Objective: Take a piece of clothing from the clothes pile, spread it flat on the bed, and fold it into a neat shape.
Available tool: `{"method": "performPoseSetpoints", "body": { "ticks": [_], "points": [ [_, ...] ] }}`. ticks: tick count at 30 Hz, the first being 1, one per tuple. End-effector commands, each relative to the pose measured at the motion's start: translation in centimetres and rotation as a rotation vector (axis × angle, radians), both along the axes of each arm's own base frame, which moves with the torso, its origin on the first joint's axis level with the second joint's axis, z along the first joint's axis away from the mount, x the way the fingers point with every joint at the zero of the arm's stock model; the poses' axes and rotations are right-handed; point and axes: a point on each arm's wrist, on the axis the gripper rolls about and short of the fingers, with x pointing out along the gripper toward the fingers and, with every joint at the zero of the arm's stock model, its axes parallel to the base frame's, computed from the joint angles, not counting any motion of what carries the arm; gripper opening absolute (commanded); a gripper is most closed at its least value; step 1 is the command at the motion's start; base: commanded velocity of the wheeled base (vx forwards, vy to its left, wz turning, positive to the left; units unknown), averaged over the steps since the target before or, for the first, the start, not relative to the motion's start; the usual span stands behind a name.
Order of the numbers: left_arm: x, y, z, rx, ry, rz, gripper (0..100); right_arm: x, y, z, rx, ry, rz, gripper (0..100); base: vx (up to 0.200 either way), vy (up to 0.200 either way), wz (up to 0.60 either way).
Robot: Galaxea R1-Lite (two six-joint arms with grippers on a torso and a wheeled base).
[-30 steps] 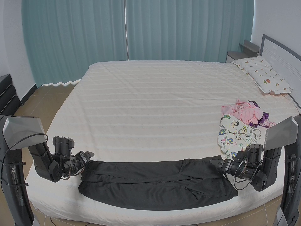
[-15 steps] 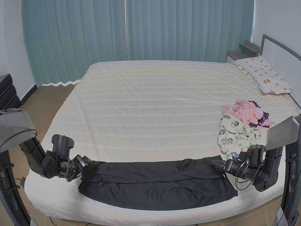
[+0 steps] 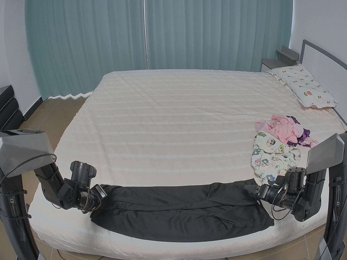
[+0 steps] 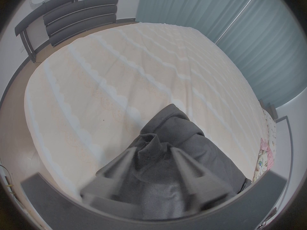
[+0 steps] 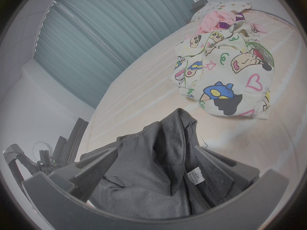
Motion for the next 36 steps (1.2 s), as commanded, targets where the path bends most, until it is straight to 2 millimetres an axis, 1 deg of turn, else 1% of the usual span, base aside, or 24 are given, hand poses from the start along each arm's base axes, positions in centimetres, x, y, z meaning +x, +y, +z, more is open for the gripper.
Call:
{"method": "performPoseSetpoints", "body": {
  "ticks": [1,2,3,5,8,10,15,20,23,29,30,32,36],
  "points": [
    [0.0,0.1,0.3,0.004,-0.008,0.004,0,-0.7,0.1,0.8,0.001,-0.003,0.003,100,0.0,0.0,0.0],
    [0.0,0.1,0.3,0.005,-0.01,0.007,0,-0.7,0.0,0.9,0.001,-0.003,0.002,100,0.0,0.0,0.0],
    [0.1,0.3,0.9,0.013,-0.03,0.021,0,-1.3,-0.2,1.5,0.003,-0.009,-0.005,100,0.0,0.0,0.0],
    [0.2,0.4,1.2,0.02,-0.045,0.027,0,-1.4,-0.5,2.7,0.018,-0.044,-0.021,100,0.0,0.0,0.0],
    [0.3,0.3,1.8,0.024,-0.071,0.038,0,-1.5,-0.2,3.7,0.068,-0.047,-0.037,100,0.0,0.0,0.0],
    [0.5,0.3,2.1,0.022,-0.097,0.041,0,-1.9,0.6,3.6,0.091,-0.023,-0.018,100,0.0,0.0,0.0],
    [1.0,0.3,3.1,-0.028,-0.193,0.08,0,-2.8,2.0,3.6,0.106,0.016,0.024,100,0.0,0.0,0.0],
    [1.3,0.2,3.2,-0.05,-0.211,0.09,0,-3.2,2.9,3.3,0.135,0.072,0.032,100,0.0,0.0,0.0],
    [1.3,0.3,3.2,-0.052,-0.211,0.094,0,-3.2,3.1,3.2,0.139,0.11,0.023,100,0.0,0.0,0.0],
    [1.6,0.3,3.2,-0.059,-0.219,0.103,0,-3.2,3.1,3.7,0.137,0.142,0.019,100,0.0,0.0,0.0],
    [1.7,0.3,3.3,-0.066,-0.222,0.111,0,-3.3,3.2,4.3,0.134,0.153,0.024,100,0.0,0.0,0.0],
    [1.7,0.3,3.3,-0.07,-0.224,0.114,0,-3.3,3.2,4.5,0.133,0.161,0.024,100,0.0,0.0,0.0],
    [1.9,0.3,3.5,-0.07,-0.244,0.126,0,-3.3,3.3,4.5,0.105,0.259,0.009,100,0.0,0.0,0.0]
  ]
}}
